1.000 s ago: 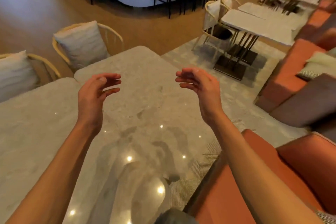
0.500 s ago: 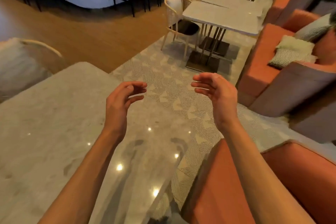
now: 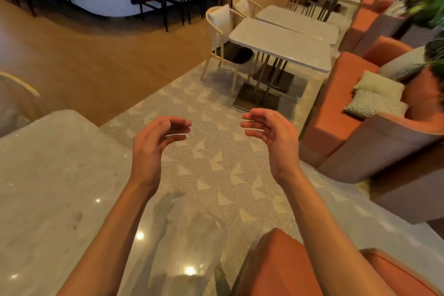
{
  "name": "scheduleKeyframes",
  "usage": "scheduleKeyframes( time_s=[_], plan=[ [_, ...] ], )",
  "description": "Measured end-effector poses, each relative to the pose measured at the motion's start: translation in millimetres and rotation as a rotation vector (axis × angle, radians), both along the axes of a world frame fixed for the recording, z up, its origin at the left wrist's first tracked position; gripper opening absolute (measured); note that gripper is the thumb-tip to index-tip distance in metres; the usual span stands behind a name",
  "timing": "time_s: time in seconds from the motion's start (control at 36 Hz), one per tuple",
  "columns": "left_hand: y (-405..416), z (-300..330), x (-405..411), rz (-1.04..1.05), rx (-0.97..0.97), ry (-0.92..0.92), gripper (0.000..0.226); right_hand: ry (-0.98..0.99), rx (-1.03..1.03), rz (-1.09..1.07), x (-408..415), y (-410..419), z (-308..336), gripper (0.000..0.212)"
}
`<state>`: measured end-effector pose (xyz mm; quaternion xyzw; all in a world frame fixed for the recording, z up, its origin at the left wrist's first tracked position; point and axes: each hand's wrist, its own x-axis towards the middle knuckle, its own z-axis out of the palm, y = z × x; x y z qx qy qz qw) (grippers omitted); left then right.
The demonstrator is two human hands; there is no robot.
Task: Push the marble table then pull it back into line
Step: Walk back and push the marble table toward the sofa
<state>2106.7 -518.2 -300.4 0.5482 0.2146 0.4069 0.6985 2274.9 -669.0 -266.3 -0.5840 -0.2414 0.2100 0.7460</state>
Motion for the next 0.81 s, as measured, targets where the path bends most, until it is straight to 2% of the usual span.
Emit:
scheduleKeyframes(
  time_s=[0.22,0.44,0.58,0.81],
  plan=[
    [10,-10,89,-0.055,-0.009,-0.040,0.029,0.017,-0.030,-0.062,69,6,-20,0.028],
    [14,-27,248,-0.064,-0.063,-0.031,0.029,0.055,-0.044,-0.113,220,14,-32,0.028],
    [27,-20,366,-0.074,-0.071,-0.046,0.030,0.025,0.029,-0.112,322,22,-11,0.029],
    [62,26,502,-0.146,-0.074,-0.110,0.028,-0.019,0.049,-0.174,428,59,37,0.029]
  ],
)
